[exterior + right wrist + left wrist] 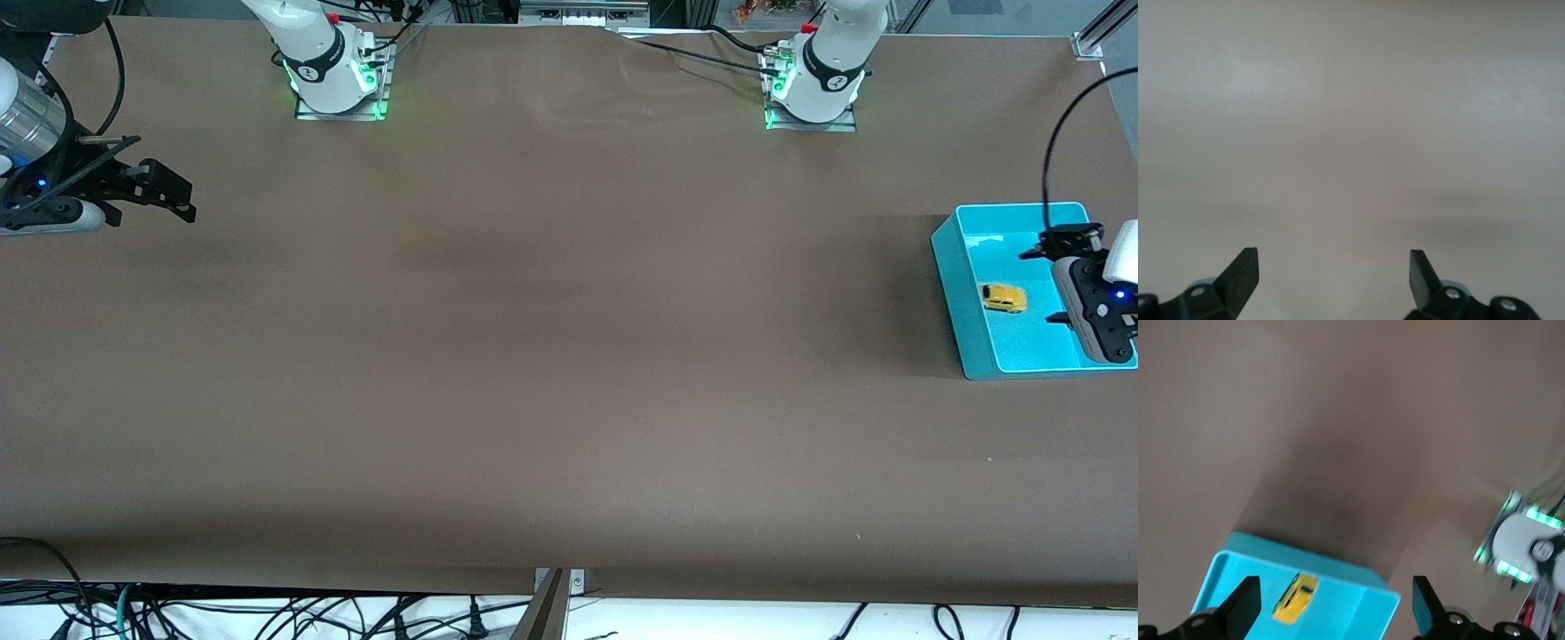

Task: Wind and store yellow beetle car

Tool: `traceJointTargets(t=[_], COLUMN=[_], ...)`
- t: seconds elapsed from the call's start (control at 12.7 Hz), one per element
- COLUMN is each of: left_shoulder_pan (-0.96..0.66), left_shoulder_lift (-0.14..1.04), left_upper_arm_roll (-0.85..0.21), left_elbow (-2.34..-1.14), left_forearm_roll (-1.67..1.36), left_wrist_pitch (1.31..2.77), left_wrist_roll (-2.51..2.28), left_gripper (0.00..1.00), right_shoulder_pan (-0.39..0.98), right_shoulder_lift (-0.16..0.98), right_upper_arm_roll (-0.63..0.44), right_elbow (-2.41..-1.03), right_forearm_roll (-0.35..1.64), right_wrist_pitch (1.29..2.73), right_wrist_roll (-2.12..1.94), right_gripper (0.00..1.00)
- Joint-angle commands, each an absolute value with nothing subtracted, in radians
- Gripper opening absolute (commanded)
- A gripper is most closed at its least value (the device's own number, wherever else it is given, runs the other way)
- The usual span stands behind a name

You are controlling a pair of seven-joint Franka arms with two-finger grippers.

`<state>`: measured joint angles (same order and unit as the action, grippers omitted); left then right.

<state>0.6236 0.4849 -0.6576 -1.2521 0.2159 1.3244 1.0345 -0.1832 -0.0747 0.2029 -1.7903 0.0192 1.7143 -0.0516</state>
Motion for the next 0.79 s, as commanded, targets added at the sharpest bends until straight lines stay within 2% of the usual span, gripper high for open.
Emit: traceJointTargets(t=[0.0,0.08,0.16,0.32,0.55,0.71], left_shoulder_pan=[0.544,0.499,0.394,0.182,0.014,-0.012], left_shoulder_lift=[0.450,0.425,0.388,0.318,0.154,0.089], left_upper_arm_roll=[-0.666,-0.655,-0.587,-0.369,-0.127,-0.045], left_elbow=[-1.233,-1.238,-1.247,-1.285,-1.525,-1.638], left_forearm_roll=[0.140,0.137,0.137,0.092,-0.041,-0.052], left_wrist_pitch=[1.304,1.304,1.310,1.388,1.556,1.707], left_wrist_roll=[0.774,0.673,0.594,0.409,0.302,0.244], left_gripper=[1.00,1.00,1.00,1.00,1.00,1.00], right_shoulder_pan=[-0.186,-0.186,-0.186,-0.186,-0.186,-0.186], right_shoulder_lift=[-0.064,-0.063,-0.063,-0.064,-0.064,-0.063], right_upper_arm_roll=[0.206,0.206,0.206,0.206,0.206,0.206], right_elbow=[-1.761,-1.761,-1.761,-1.761,-1.761,-1.761], right_forearm_roll=[0.023,0.023,0.023,0.021,0.021,0.021], right_wrist_pitch=[1.690,1.690,1.690,1.690,1.690,1.690], right_wrist_roll=[-0.058,-0.058,-0.060,-0.060,-0.060,-0.060], right_gripper=[1.00,1.00,1.00,1.00,1.00,1.00])
